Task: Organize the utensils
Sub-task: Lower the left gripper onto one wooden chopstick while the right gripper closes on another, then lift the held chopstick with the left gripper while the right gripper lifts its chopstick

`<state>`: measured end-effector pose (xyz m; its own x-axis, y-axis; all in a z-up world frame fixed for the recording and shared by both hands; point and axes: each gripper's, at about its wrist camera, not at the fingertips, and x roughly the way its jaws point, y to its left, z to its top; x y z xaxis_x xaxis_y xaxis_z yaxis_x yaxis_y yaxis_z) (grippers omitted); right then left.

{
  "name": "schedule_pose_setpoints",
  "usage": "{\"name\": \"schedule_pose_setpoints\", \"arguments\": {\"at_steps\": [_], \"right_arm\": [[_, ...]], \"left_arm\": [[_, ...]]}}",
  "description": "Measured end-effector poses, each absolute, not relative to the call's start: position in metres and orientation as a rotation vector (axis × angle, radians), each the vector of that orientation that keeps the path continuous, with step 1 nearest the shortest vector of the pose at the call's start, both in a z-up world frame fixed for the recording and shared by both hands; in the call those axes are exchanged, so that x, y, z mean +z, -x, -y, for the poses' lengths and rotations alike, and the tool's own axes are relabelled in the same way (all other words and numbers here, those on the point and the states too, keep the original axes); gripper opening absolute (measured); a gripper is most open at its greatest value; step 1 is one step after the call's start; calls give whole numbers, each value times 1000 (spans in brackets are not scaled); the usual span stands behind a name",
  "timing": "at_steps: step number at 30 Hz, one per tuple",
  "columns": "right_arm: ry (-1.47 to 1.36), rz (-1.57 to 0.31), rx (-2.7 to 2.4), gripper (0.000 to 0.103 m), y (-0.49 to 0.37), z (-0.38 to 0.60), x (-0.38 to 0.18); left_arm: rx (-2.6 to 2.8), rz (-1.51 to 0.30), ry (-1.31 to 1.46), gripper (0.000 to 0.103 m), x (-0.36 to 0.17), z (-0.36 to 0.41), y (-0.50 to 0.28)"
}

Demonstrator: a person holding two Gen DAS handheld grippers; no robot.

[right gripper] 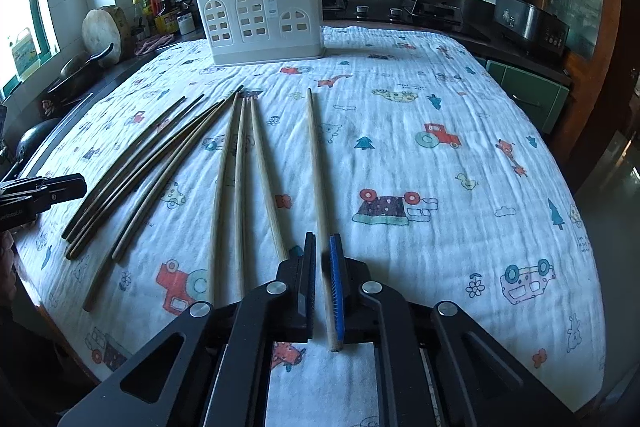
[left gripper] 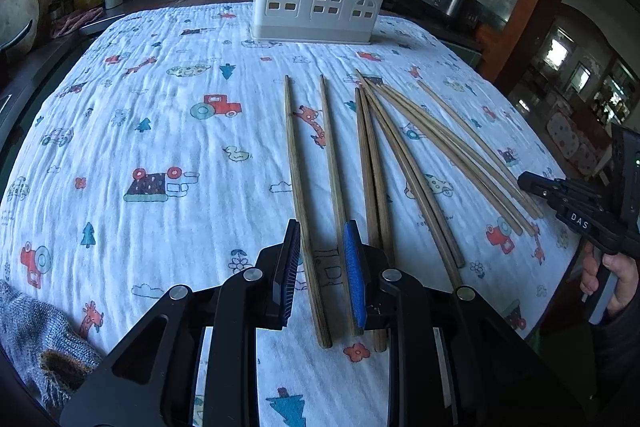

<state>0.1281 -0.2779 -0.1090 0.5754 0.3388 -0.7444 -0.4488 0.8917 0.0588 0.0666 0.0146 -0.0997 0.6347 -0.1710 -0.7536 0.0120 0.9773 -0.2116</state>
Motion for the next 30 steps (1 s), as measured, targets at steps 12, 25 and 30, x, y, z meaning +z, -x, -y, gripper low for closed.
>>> {"name": "schedule_pose_setpoints", "arguments": {"at_steps": [12,25,30], "right_arm": [[161,-822,452,5,-124,280,-113],[175,-781,443,0,-118,278,-104],[178,-744,435,0,-115,277,-89]], "left_arm": [[-37,-911,198,12,-113,-17,-79],[-18,-871,196,6,-92,-22,-75],[-5,-822,188,6,-72,-30,-72]]}}
